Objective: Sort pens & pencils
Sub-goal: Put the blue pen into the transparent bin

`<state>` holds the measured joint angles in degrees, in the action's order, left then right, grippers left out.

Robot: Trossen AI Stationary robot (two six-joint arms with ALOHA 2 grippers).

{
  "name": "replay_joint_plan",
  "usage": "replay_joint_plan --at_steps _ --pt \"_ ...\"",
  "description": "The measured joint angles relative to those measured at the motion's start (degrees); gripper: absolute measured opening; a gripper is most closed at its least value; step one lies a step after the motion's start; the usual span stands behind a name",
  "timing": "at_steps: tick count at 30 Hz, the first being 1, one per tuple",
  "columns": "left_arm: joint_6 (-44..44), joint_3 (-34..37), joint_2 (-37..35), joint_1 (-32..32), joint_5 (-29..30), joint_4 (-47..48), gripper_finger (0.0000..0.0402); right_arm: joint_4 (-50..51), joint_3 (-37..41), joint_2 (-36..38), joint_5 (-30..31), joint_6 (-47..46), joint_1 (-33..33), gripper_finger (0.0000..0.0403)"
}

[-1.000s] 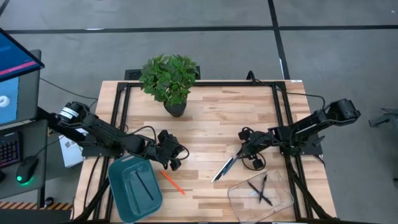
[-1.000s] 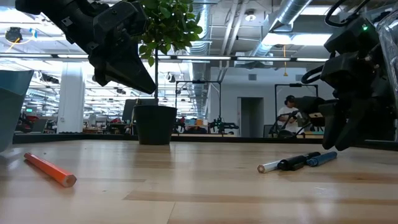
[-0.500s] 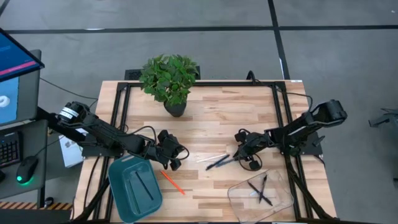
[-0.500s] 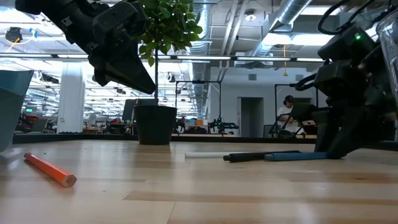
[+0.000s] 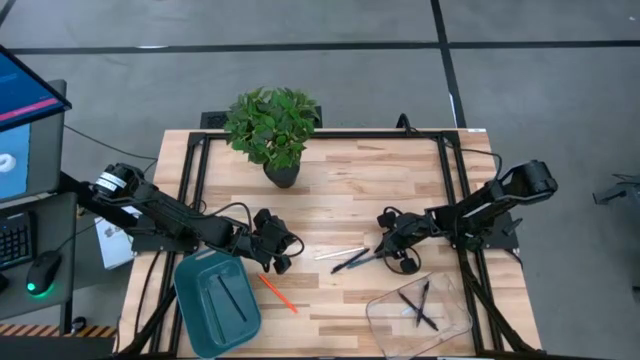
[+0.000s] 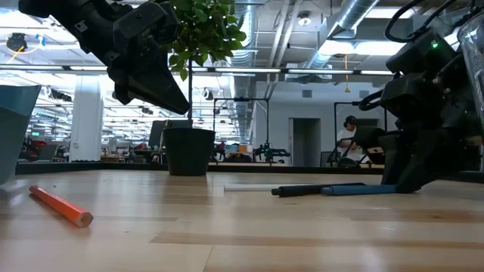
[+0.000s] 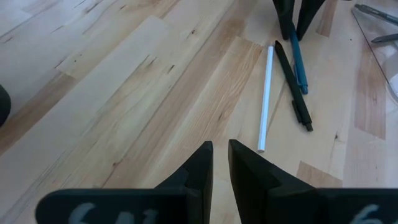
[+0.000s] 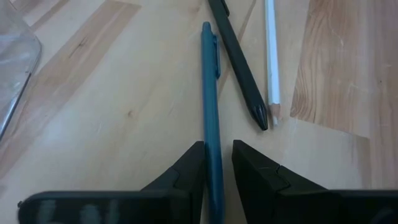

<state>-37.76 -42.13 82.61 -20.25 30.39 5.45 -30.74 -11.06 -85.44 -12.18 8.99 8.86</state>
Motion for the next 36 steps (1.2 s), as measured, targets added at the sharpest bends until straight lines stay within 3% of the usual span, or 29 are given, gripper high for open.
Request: replay_joint_plan --at_steps 14,24,36 --pt "0.0 0.0 0.0 0.0 0.0 0.2 0.0041 0.0 0.1 -0.1 0.2 -1.1 0.0 0.0104" --pt "1.1 0.0 0.0 0.0 0.0 0.2 0.0041 -0.2 0.1 -0.1 0.4 -1.1 0.1 0.0041" --pt "1.1 0.0 0.0 0.0 0.0 0.2 0.0041 -1.3 0.1 -0.2 0.4 -2.1 0.1 0.0047"
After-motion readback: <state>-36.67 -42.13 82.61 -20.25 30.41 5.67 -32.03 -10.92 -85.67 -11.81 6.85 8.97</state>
